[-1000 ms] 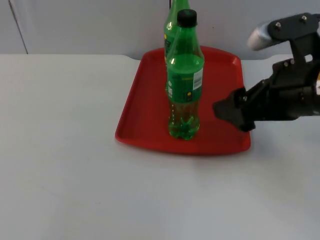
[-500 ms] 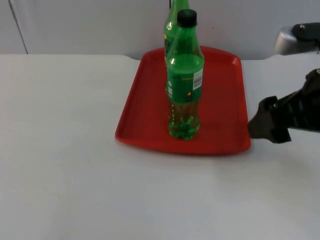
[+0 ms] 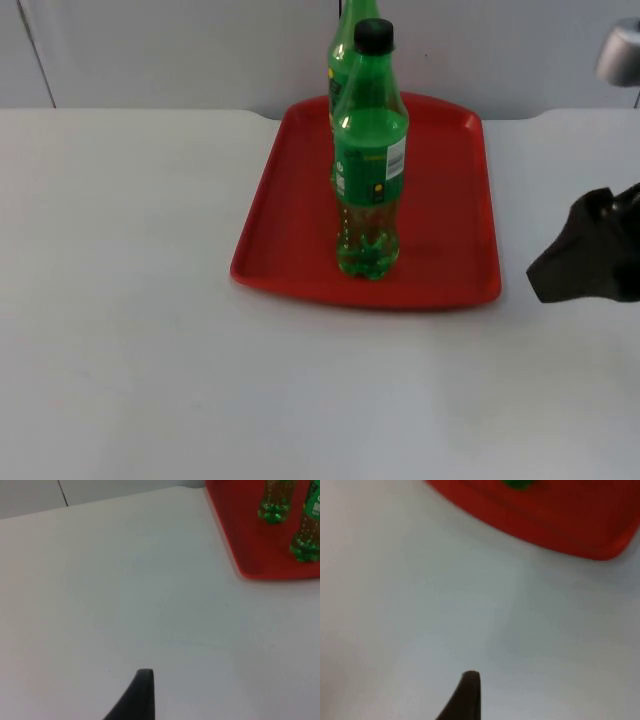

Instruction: Place the bottle upright on the tray.

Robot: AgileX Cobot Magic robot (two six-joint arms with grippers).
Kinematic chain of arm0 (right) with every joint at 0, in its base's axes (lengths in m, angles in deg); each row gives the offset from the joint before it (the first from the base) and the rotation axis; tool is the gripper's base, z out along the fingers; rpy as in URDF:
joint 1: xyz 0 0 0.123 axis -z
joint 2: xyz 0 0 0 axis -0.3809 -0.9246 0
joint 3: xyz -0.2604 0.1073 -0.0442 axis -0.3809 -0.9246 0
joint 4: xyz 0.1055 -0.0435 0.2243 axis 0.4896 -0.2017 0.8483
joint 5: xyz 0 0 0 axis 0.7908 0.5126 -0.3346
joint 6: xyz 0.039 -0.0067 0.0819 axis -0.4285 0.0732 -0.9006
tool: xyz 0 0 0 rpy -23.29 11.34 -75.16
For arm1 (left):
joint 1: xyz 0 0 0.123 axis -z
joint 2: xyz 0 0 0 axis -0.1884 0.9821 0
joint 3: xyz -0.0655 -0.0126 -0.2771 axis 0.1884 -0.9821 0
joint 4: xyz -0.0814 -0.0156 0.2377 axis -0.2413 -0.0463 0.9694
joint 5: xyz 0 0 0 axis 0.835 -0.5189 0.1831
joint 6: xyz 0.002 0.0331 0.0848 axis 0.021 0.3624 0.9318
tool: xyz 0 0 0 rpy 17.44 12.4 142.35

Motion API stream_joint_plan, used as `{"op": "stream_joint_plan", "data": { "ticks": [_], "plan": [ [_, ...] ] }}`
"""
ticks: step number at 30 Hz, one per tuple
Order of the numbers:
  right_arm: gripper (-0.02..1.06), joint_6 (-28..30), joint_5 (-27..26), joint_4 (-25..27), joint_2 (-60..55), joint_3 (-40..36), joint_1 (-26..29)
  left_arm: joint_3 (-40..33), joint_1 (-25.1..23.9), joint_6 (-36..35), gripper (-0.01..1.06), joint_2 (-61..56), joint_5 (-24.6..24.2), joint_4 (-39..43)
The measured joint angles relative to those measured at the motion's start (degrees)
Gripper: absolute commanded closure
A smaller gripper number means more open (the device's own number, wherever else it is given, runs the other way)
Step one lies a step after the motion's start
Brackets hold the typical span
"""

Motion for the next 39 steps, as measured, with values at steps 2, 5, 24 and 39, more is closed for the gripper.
{"op": "stream_joint_plan", "data": {
  "ticks": [2, 5, 24, 39],
  "plan": [
    [0.17, 2.7, 1.1, 1.9, 1.0, 0.0, 0.0, 0.0, 0.0, 0.0, 0.00, 0.0, 0.0, 0.0],
    [0.17, 7.7, 3.5, 5.0, 3.8, 0.0, 0.0, 0.0, 0.0, 0.0, 0.00, 0.0, 0.0, 0.0],
    [0.17, 10.4, 6.9, 5.6, 30.8, -5.4, 0.0, 0.0, 0.0, 0.0, 0.00, 0.0, 0.0, 0.0],
    [0.17, 3.3, 17.5, -3.5, 53.0, -6.1, 0.0, 0.0, 0.0, 0.0, 0.00, 0.0, 0.0, 0.0]
  ]
}}
